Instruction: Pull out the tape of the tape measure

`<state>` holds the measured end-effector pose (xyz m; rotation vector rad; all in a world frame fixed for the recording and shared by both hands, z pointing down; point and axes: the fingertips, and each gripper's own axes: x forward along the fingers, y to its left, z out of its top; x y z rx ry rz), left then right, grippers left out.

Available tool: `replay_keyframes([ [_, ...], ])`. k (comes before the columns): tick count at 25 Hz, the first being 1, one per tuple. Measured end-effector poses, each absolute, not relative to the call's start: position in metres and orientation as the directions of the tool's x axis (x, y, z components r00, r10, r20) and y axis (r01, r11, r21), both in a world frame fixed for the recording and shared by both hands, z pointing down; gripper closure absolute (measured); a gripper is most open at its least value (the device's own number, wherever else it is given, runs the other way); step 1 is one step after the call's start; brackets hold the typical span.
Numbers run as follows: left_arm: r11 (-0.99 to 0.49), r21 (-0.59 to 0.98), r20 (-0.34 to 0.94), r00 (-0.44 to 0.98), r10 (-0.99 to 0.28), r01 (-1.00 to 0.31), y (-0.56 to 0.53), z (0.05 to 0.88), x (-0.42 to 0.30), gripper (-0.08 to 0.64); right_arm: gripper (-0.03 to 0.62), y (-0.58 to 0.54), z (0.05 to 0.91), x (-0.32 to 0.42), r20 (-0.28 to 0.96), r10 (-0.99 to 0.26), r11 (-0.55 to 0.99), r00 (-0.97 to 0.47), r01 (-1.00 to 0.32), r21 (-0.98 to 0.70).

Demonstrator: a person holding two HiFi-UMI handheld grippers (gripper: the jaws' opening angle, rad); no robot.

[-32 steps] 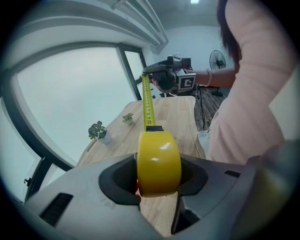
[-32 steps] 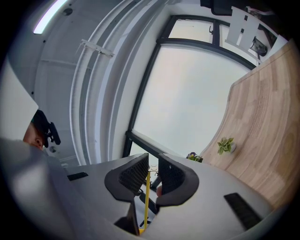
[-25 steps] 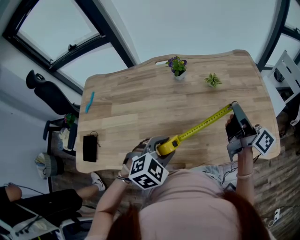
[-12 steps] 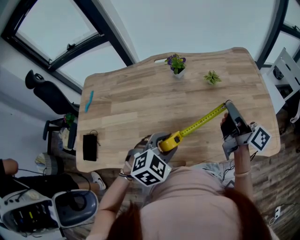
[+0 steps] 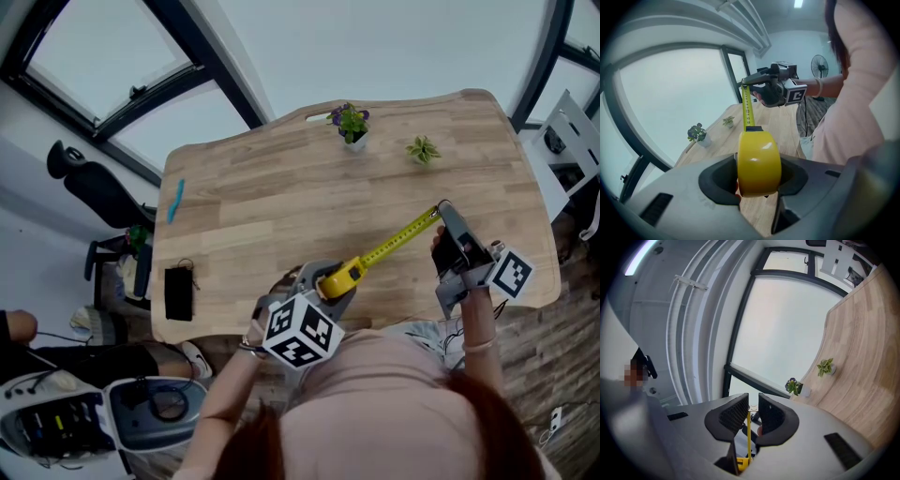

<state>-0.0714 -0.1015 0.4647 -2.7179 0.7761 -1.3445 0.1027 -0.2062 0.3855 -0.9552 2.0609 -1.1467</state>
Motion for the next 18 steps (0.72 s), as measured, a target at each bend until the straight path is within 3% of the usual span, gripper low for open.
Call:
replay_keyframes([
  [18, -0.870, -0.233, 0.729, 0.514, -0.452, -0.434, -0.107, 0.461, -0.061, 0.391, 0.535, -0.198, 0.398, 0.079, -0.117, -0.783, 0.366, -0.612, -0.300, -0.881],
])
